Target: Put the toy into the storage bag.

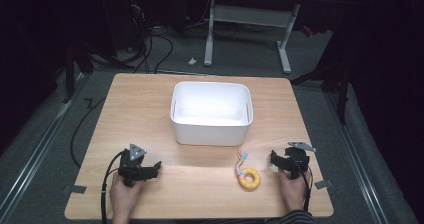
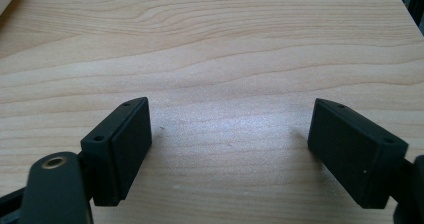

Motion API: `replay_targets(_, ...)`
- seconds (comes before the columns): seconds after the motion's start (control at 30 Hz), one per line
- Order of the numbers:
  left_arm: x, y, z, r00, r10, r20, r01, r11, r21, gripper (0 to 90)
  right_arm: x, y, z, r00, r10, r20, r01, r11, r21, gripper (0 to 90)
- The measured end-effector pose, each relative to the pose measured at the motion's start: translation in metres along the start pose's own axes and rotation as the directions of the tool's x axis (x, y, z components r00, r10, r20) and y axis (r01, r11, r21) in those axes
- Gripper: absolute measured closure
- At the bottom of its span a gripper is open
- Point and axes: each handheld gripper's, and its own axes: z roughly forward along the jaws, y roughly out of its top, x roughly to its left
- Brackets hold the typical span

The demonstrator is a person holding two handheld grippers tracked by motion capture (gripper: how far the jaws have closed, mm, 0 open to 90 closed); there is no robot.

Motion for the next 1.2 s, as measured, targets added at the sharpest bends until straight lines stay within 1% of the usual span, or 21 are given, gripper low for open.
replay_targets(0.77,0.0,0.0001,0.0,1.0,0.0,0.0,0.0,1.0,0.0,15.1,0.0009,-0.0008,-0.0008,0.9998,-0.017,-0.002,0.017,1.0,-0.003,18.1)
replay_targets(0.8,-0.0001,0.0001,0.0,1.0,0.001,-0.001,-0.001,1.0,0.0,15.0,0.0007,-0.0008,-0.0007,0.9998,-0.016,-0.011,0.016,1.0,-0.002,17.2)
replay_targets(0.9,-0.0001,0.0001,0.0,1.0,0.001,-0.001,-0.001,1.0,0.0,15.0,0.0004,-0.001,-0.001,0.9997,-0.022,-0.013,0.022,1.0,-0.001,17.3)
replay_targets(0.93,-0.0001,0.0001,0.0,1.0,0.001,-0.001,-0.001,1.0,0.0,15.0,0.0009,-0.0013,-0.0015,0.9998,-0.014,-0.015,0.014,1.0,0.002,17.3)
replay_targets(1.03,-0.0001,0.0001,0.0,1.0,0.001,-0.001,-0.001,1.0,0.0,15.0,0.0006,-0.0017,-0.0019,0.9997,-0.018,-0.017,0.018,1.0,0.002,17.3)
replay_targets(1.07,-0.0001,0.0001,0.0,1.0,0.001,-0.001,-0.001,1.0,0.0,15.0,0.0003,-0.0026,-0.0027,0.9987,-0.037,-0.036,0.037,0.999,0.001,17.0)
replay_targets(1.1,-0.0001,0.0001,0.0,1.0,0.0,-0.001,0.0,1.0,0.0,15.0,0.0003,-0.0026,-0.0027,0.9987,-0.037,-0.036,0.037,0.999,0.001,17.0)
replay_targets(1.17,-0.0001,0.0001,0.0,1.0,0.001,-0.001,-0.001,1.0,0.0,15.0,0.0009,-0.0032,-0.0033,0.9965,-0.061,-0.058,0.061,0.998,-0.001,17.6)
replay_targets(1.2,-0.0001,0.0001,0.0,1.0,0.001,-0.001,-0.001,1.0,0.0,15.0,0.0009,-0.0032,-0.0033,0.9965,-0.061,-0.058,0.061,0.998,-0.001,17.6)
